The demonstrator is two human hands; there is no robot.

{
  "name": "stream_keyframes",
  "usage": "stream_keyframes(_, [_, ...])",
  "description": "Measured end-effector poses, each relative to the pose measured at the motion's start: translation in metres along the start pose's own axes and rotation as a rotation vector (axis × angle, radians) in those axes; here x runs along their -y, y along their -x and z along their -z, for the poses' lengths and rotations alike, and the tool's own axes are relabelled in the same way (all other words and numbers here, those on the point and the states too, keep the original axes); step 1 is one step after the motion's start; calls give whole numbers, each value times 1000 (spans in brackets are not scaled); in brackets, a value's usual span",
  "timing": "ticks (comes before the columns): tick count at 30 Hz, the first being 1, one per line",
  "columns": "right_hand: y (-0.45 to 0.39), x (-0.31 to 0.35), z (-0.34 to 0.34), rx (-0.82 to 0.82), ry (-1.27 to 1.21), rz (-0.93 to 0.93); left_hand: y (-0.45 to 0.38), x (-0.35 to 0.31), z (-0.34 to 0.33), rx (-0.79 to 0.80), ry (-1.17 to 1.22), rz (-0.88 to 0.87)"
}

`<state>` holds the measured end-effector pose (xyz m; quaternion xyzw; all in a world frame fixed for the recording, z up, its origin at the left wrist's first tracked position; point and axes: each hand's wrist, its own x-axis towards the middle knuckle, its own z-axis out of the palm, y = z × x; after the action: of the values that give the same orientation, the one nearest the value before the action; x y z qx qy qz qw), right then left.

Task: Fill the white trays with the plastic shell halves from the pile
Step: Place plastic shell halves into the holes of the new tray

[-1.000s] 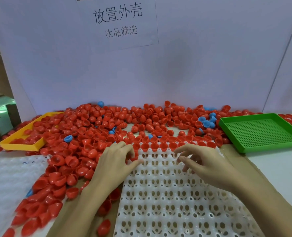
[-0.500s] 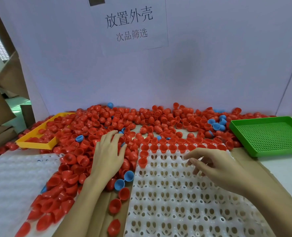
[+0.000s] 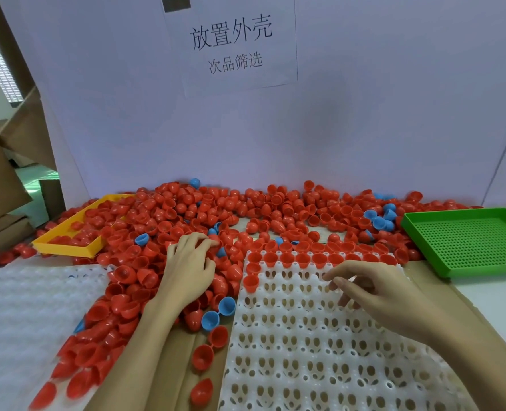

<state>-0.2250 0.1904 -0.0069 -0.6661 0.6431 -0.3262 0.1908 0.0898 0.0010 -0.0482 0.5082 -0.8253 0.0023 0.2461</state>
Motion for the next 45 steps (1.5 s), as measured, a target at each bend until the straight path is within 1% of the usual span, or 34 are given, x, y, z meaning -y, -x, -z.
stream_keyframes(3, [0, 1, 0, 5, 6, 8, 1, -1, 3, -52, 66, 20])
stream_keyframes(5, [0, 1, 0, 4, 8, 13, 1, -5, 9, -120, 147, 17])
stream_keyframes(8, [1, 3, 4, 0, -1, 18, 5, -18, 23, -243, 310, -34])
stream_keyframes(11, [2, 4, 10, 1, -31, 15, 13, -45, 36, -264, 500, -123])
stream_keyframes(13, [3, 6, 11, 16, -43, 12, 21, -66, 39, -209, 587, -173])
stream_keyframes(16, [4, 11, 8, 54, -70, 23, 34, -93, 34, -17, 635, -264])
stream_keyframes(18, [6, 17, 4, 88, -142, 49, 42, -107, 29, 76, 652, -336])
stream_keyframes(20, [8, 25, -1, 121, -231, 79, 48, -117, 26, 129, 687, -375])
stream_keyframes(22, [10, 32, -9, 123, -278, 100, 53, -123, 26, 145, 718, -397])
stream_keyframes(25, [10, 36, -19, 58, -285, 124, 57, -125, 27, 117, 730, -397])
stream_keyframes(27, [9, 36, -19, 15, -264, 143, 57, -124, 29, 115, 747, -368])
stream_keyframes(29, [9, 35, -17, -12, -248, 153, 55, -122, 31, 148, 777, -318])
stream_keyframes(32, [8, 32, -14, -54, -216, 152, 51, -119, 32, 215, 936, -249])
stream_keyframes(34, [7, 32, -13, -71, -184, 155, 49, -117, 33, 192, 1039, -226])
stream_keyframes(35, [7, 31, -14, -74, -178, 155, 48, -116, 32, 162, 1054, -230])
stream_keyframes(41, [8, 31, -19, -57, -189, 149, 47, -115, 29, 19, 951, -284])
stream_keyframes(43, [9, 31, -20, -47, -197, 139, 45, -112, 27, -79, 825, -282])
stream_keyframes(45, [8, 30, -20, -55, -191, 129, 43, -106, 24, -190, 630, -270])
